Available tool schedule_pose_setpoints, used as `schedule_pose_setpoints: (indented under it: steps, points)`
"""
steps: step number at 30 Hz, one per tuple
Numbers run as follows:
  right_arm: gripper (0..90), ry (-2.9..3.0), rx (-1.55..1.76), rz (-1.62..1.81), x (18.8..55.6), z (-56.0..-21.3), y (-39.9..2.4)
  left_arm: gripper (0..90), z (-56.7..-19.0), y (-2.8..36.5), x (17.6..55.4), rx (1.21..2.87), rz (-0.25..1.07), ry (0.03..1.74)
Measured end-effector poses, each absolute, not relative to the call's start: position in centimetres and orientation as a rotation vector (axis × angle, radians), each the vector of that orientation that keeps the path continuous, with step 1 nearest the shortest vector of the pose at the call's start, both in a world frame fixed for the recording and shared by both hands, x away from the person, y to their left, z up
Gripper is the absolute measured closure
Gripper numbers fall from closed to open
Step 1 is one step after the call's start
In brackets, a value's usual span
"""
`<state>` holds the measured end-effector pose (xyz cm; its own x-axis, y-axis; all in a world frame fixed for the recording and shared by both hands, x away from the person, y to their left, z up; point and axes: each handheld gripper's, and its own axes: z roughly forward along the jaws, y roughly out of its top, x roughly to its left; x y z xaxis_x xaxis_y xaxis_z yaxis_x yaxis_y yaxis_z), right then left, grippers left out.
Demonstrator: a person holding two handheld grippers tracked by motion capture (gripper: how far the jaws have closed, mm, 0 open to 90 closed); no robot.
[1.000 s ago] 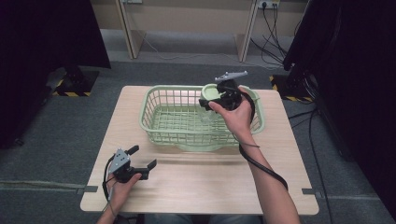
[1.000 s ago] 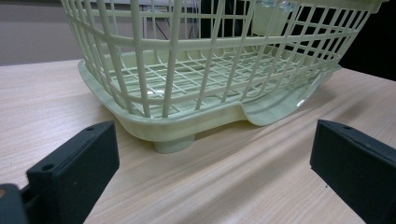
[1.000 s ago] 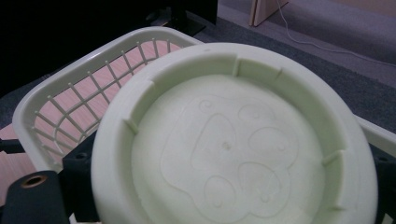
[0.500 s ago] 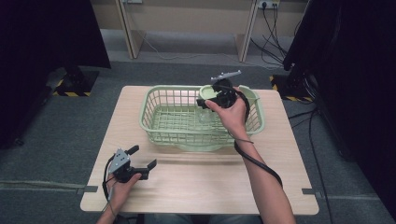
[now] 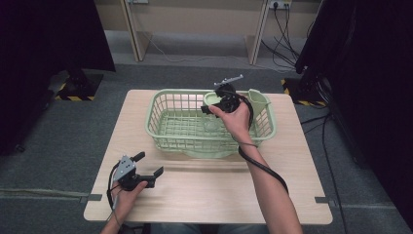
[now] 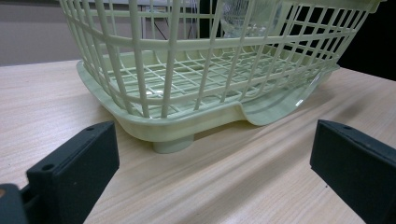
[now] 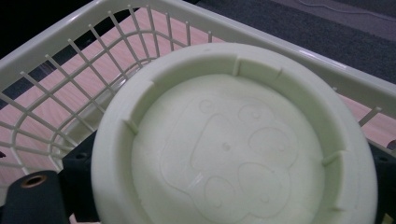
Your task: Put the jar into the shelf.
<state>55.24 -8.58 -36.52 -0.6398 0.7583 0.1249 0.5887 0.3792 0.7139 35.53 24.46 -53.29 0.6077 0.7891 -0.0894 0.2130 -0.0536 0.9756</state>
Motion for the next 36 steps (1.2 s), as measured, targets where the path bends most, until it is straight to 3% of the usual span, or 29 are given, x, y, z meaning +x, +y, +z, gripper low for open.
schedule_pose_setpoints:
  steps: [36]
  points:
    - [11.7,2.522,1.263,0.975,56.8,-39.8,-7.2,1.0,-53.3,24.5,35.6,1.594,0.578,0.854]
